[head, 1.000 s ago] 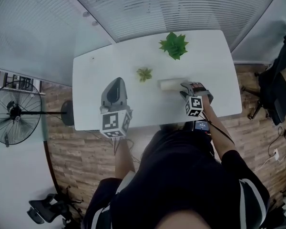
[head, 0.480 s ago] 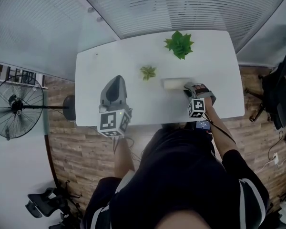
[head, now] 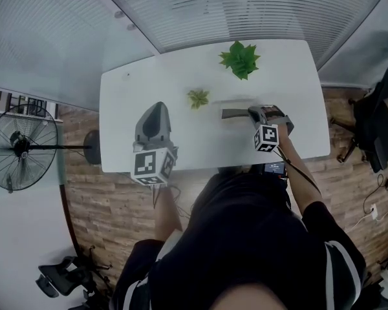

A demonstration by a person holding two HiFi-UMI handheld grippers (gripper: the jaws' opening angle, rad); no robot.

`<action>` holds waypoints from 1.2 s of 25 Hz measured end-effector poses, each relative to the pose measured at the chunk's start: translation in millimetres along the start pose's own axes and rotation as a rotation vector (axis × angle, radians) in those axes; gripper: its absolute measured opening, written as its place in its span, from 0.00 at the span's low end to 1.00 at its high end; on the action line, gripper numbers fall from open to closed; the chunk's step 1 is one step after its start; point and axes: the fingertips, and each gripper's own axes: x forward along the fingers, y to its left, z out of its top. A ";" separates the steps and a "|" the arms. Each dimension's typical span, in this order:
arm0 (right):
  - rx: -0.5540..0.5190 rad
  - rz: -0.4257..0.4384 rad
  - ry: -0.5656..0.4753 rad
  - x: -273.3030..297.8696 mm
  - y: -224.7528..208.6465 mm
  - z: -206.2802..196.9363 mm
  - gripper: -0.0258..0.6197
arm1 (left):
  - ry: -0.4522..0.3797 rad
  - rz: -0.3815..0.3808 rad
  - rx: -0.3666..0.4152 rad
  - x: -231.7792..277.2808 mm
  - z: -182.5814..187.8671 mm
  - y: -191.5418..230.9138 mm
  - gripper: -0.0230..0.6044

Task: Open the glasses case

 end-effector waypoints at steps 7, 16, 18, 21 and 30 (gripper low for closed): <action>0.132 -0.020 0.011 18.8 -38.2 -15.4 0.08 | 0.016 -0.008 0.021 3.6 -1.8 -1.5 0.04; 0.288 0.002 0.003 57.0 -55.3 -30.8 0.08 | 0.049 0.001 0.065 -6.4 0.7 3.2 0.04; 0.299 0.009 -0.001 58.7 -55.5 -30.4 0.08 | 0.057 0.010 0.065 -8.2 -0.3 5.9 0.04; 0.328 0.006 -0.021 54.0 -58.7 -27.6 0.08 | 0.055 0.017 0.058 -5.4 -2.8 7.4 0.04; 0.727 -0.265 -0.318 -85.6 -166.0 17.6 0.07 | 0.024 -0.022 0.031 19.4 -3.3 -4.4 0.04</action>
